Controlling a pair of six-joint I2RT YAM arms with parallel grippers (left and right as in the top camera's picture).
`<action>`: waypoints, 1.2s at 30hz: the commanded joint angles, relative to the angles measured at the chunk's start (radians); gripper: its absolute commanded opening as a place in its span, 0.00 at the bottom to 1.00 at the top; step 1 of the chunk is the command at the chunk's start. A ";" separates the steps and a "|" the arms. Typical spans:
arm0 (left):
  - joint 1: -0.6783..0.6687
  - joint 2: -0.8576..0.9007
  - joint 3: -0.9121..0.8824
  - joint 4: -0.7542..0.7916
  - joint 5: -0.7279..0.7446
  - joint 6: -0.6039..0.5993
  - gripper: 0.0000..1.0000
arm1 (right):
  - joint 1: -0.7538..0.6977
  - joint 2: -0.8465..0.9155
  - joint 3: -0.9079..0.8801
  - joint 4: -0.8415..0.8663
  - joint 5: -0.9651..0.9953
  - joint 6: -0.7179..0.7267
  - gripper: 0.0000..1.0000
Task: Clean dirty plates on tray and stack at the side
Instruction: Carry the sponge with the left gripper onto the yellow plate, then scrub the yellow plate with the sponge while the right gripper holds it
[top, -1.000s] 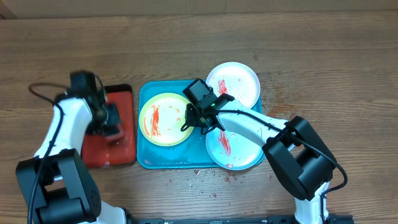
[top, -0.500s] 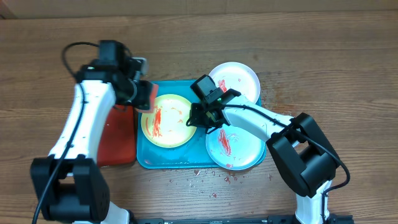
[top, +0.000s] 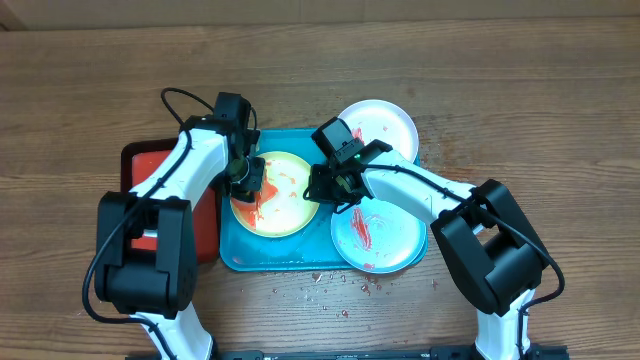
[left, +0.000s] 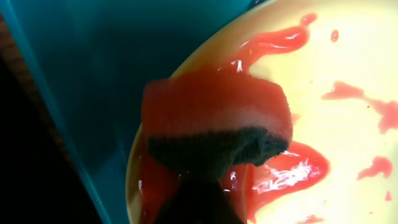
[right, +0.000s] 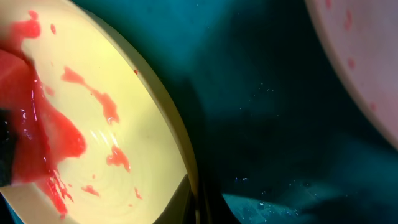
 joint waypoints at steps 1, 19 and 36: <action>-0.029 0.033 0.002 -0.040 0.167 0.061 0.04 | -0.007 0.031 0.002 0.000 0.006 -0.005 0.04; -0.066 0.033 0.001 0.267 -0.055 -0.249 0.04 | -0.007 0.031 0.001 0.004 0.006 -0.005 0.04; -0.068 0.033 0.001 -0.163 -0.060 -0.024 0.04 | -0.006 0.031 0.000 0.005 0.010 -0.002 0.04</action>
